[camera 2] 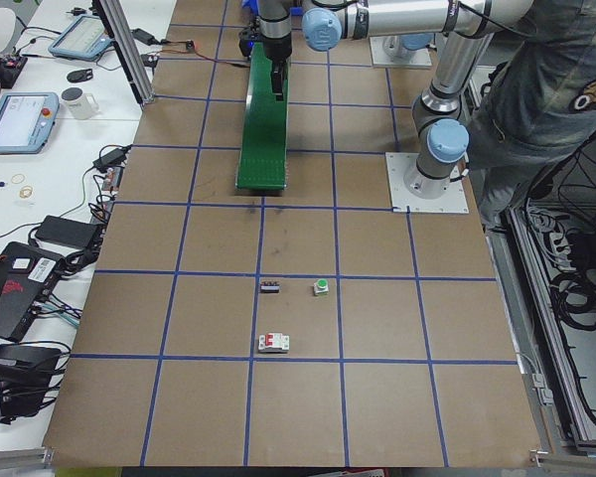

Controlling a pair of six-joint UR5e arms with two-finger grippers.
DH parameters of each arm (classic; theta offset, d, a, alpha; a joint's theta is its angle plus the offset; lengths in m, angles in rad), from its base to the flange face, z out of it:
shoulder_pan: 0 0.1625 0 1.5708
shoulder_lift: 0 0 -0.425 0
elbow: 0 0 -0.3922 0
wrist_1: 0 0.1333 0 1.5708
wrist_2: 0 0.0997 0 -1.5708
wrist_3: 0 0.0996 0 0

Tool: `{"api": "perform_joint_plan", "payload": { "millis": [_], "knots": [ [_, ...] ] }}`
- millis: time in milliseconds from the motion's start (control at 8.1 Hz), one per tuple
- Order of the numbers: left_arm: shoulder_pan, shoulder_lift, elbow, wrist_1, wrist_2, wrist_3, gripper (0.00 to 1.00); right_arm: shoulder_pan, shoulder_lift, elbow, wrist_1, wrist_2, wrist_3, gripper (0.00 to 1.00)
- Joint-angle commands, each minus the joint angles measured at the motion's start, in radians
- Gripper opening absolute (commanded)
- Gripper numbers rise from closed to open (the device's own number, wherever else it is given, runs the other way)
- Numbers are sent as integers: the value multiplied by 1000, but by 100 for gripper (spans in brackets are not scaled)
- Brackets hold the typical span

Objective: Move capacitor from left to right
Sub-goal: 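Move the left gripper off the belt toward the brown capacitor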

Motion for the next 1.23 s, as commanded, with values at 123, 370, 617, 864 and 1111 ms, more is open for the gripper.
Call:
{"api": "perform_joint_plan", "payload": {
  "millis": [123,370,617,864,1111],
  "knots": [
    [26,8,-14,-9,3,125,100,0,1,0,0,0,0,100],
    [282,0,-22,-69,3,233,100,0,1,0,2,2,0,100],
    [408,-28,-17,-69,0,239,100,0,1,0,2,2,0,100],
    [434,-35,-14,-28,8,239,100,0,1,0,2,2,0,100],
    [567,-87,-23,181,110,366,100,0,1,0,2,2,0,100]
  ]
}}
